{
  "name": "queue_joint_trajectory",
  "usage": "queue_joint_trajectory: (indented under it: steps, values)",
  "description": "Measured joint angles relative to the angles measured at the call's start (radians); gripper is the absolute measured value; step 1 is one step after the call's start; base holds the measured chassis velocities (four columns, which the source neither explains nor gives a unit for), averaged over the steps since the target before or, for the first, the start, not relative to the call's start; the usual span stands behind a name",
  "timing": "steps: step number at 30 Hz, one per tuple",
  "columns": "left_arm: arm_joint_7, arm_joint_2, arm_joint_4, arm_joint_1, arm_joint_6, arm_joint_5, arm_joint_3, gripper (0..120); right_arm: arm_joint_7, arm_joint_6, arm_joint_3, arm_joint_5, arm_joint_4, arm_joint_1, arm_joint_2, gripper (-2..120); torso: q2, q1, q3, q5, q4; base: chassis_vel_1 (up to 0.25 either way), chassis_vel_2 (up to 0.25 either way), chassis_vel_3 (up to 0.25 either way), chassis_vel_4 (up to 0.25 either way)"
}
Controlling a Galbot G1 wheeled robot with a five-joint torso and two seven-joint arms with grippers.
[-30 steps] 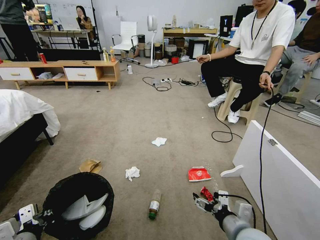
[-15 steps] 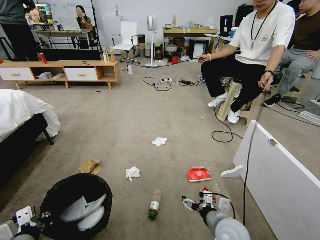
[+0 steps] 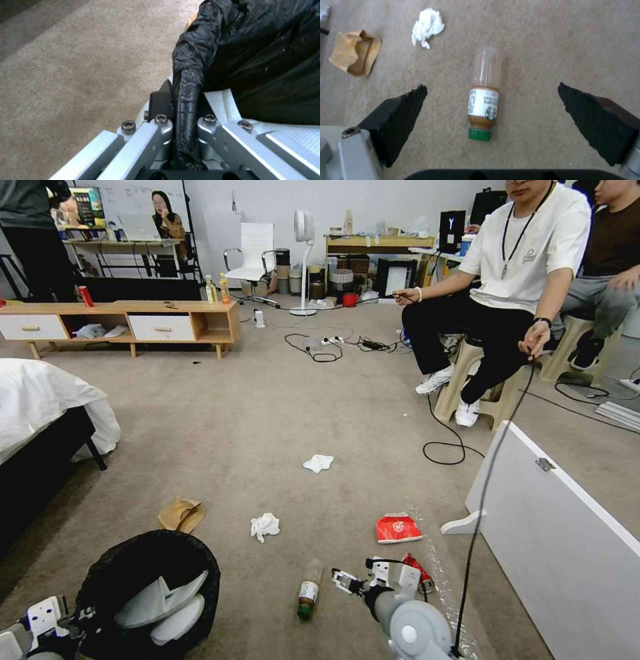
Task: Pick up the trash bin and place the garbage on the floor into it.
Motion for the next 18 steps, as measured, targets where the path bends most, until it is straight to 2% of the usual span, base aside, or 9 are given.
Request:
queue_joint_trajectory:
  steps: [18]
  values:
    - [0.000, -0.008, 0.000, 0.004, 0.000, 0.002, -0.006, 3, -0.026, 0.017, -0.069, 0.001, -0.240, 0.103, 0.090, 100, 0.000, 0.000, 0.000, 0.0000, -0.0002, 0.000, 0.000, 0.000, 0.000]
